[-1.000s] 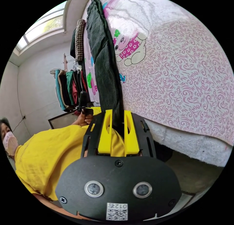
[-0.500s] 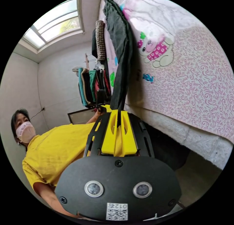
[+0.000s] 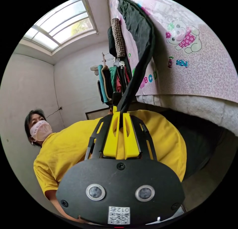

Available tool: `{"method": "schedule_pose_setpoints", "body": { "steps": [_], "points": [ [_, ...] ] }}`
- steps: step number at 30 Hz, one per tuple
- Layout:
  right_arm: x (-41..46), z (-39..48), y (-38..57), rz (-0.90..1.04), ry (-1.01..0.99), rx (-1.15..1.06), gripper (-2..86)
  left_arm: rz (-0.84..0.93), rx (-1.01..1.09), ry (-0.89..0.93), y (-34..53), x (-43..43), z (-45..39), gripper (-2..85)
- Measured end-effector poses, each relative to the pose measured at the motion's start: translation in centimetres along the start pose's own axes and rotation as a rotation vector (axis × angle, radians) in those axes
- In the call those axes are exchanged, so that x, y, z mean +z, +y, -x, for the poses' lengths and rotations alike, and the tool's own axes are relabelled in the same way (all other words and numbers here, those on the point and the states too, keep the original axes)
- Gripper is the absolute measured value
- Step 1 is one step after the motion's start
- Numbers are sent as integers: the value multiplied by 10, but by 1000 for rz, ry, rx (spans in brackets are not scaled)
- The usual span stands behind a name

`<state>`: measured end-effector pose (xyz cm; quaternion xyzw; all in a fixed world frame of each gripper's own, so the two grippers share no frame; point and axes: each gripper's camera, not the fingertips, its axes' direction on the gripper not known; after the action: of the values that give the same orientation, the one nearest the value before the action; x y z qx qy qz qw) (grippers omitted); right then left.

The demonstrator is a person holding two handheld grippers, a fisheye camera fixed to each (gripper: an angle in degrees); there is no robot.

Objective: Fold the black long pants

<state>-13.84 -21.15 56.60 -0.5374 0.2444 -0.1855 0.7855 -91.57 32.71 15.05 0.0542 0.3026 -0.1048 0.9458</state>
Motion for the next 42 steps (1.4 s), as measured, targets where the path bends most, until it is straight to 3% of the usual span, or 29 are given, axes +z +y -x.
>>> {"method": "schedule_pose_setpoints", "body": {
  "steps": [17, 31, 42],
  "points": [
    [-24, 53, -176, -132, -3, -202, 14, -64, 178, -64, -138, -64, -117, 32],
    [-27, 25, -357, -201, 18, -85, 15, -111, 53, -72, -274, -109, -143, 35],
    [-7, -50, -484, -248, 116, 105, 33, -197, -101, -92, -355, -125, -103, 73]
  ]
}}
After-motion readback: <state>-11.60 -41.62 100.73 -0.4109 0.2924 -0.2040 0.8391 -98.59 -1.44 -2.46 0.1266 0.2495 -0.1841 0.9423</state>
